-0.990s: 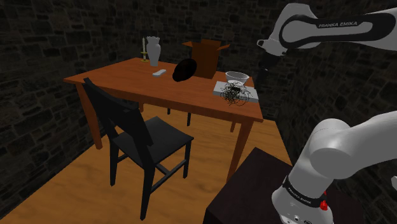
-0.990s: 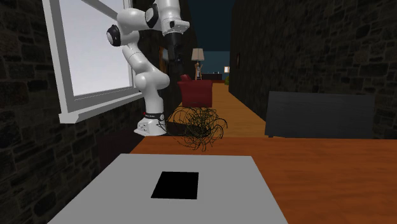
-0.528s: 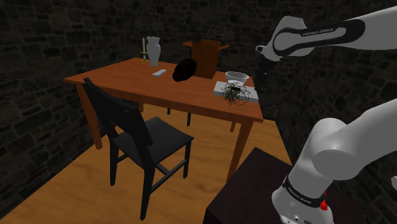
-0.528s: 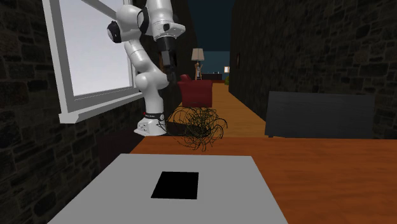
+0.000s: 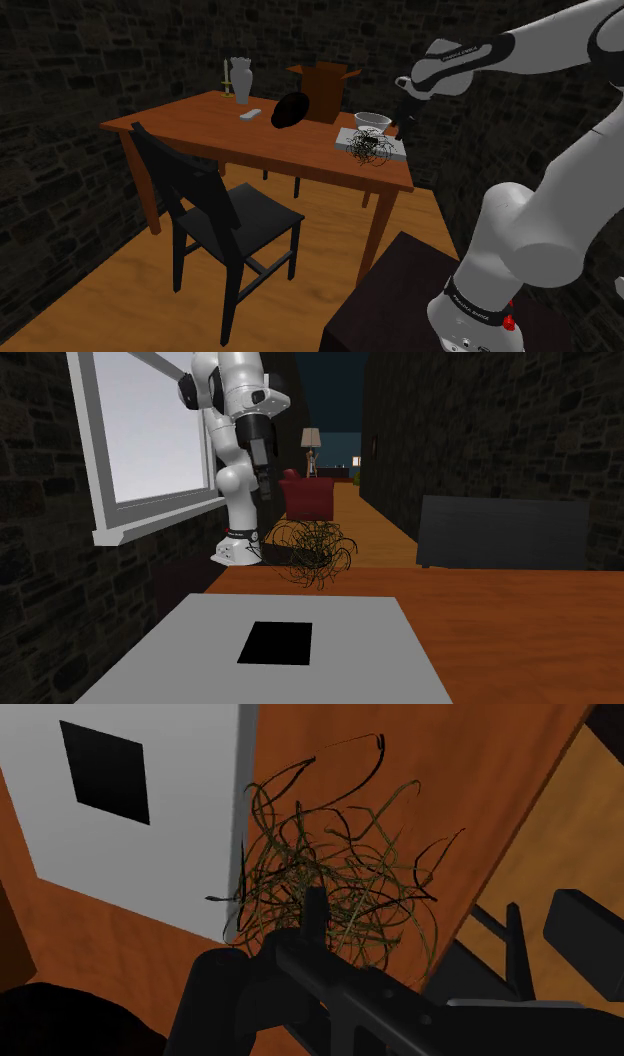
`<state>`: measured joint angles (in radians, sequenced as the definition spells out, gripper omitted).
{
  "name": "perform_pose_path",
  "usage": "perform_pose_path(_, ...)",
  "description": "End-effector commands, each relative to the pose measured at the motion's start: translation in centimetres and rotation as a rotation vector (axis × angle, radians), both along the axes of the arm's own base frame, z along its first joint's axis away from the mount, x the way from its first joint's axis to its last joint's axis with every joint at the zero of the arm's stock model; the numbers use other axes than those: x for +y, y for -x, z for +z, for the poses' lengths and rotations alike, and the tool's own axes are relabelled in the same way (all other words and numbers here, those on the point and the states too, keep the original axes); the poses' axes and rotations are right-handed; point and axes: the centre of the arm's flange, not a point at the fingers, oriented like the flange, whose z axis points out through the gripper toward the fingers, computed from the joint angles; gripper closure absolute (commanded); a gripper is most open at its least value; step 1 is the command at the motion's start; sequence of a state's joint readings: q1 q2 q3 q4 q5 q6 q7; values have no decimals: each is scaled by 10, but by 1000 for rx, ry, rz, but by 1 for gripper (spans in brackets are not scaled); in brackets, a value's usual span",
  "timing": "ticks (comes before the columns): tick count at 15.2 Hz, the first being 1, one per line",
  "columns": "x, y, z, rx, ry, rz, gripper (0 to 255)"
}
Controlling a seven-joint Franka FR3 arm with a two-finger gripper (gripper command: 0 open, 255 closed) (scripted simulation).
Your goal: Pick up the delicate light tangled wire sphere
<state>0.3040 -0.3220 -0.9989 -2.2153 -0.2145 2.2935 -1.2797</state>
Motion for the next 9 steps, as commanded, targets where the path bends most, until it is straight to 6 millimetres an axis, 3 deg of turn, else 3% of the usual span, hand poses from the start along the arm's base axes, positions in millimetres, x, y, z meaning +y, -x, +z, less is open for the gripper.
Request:
perform_pose_path(1, -19, -13, -3, -10, 20, 49, 0)
perform_pose_path(6, -65, -49, -16, -31, 56, 152, 0)
perform_pose_path(9, -65, -49, -32, -31, 56, 152, 0)
